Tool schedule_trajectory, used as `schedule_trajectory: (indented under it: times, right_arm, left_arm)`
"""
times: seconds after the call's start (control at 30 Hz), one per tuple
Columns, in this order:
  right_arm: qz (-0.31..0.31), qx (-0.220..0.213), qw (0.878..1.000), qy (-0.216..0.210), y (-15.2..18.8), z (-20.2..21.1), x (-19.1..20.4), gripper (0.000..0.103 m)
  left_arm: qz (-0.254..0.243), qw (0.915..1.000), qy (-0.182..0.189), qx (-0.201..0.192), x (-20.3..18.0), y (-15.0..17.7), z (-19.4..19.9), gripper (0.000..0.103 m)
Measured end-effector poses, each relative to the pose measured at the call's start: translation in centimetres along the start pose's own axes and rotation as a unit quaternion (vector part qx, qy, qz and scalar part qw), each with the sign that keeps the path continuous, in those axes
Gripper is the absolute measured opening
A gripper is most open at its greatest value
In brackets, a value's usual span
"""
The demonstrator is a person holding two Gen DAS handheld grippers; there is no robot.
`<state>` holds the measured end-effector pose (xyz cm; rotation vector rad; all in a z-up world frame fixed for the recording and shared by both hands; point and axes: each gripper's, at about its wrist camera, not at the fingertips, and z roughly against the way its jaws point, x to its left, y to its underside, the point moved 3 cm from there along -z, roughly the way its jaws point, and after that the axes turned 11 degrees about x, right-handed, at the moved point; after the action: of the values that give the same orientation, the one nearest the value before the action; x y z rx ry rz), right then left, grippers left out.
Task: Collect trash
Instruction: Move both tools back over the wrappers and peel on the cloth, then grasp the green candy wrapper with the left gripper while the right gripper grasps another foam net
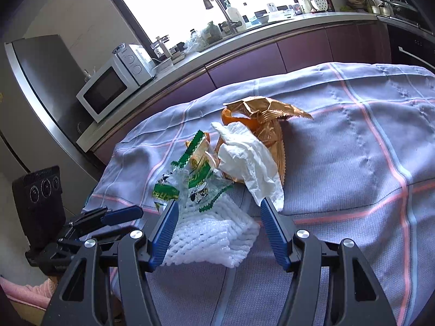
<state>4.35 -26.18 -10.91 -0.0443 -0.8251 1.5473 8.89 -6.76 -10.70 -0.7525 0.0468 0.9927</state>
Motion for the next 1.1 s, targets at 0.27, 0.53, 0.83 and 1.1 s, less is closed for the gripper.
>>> schedule_trajectory:
  times: [0.27, 0.53, 0.83, 1.1]
  right_arm:
    - [-0.008, 0.016, 1.000, -0.016, 1.4, -0.8, -0.3, 0.060]
    - [-0.016, 0.026, 0.999, -0.039, 2.2, -1.0, -0.7, 0.060]
    - [0.004, 0.041, 0.998, -0.052, 2.7, -1.4, 0.3, 0.025]
    - [0.033, 0.037, 0.996, -0.076, 2.7, 0.3, 1.6, 0.003]
  left_arm:
    - [0.026, 0.9996, 0.004, 0.007, 1.8, -3.1, -0.9, 0.052]
    - [0.049, 0.9977, 0.035, 0.033, 2.4, -4.8, -3.5, 0.036]
    - [0.057, 0.9974, 0.038, 0.022, 2.5, -4.1, -2.8, 0.010]
    - [0.057, 0.9977, 0.034, -0.013, 3.2, -2.9, 1.6, 0.006]
